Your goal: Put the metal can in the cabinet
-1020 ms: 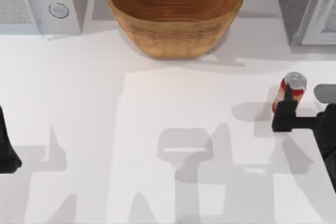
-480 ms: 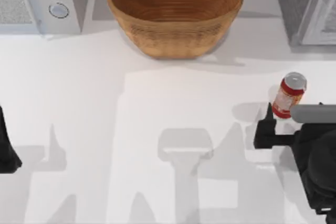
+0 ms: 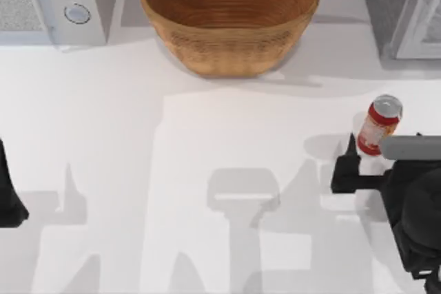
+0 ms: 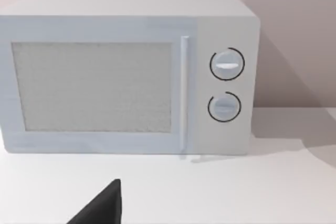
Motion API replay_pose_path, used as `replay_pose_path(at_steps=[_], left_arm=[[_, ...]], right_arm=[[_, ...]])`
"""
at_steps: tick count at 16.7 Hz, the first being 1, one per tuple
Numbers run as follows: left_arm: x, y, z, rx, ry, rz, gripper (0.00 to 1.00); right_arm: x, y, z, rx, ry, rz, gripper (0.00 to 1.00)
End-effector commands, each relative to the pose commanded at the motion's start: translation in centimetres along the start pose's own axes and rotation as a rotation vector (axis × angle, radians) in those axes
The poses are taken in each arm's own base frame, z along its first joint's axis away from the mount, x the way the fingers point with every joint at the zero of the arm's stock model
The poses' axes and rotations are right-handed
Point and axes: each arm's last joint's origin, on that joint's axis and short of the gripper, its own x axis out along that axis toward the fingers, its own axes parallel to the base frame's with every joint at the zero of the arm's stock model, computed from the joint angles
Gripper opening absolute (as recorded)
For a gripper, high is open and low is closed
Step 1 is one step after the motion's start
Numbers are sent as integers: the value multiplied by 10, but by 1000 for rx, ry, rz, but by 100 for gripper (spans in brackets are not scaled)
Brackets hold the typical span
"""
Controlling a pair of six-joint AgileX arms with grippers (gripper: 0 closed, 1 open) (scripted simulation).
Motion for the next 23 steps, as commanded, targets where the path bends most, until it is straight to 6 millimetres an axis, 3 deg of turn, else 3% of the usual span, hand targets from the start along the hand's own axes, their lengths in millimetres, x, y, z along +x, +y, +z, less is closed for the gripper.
replay_pose_path(at_steps=[7,12,23], left_arm=[[0,0,0,0,0,0,100],[0,0,0,0,0,0,100],[0,0,0,0,0,0,100]], right_arm=[[50,1,0,0,-1,2,100],[56,1,0,0,-1,2,100],[56,1,0,0,-1,2,17]])
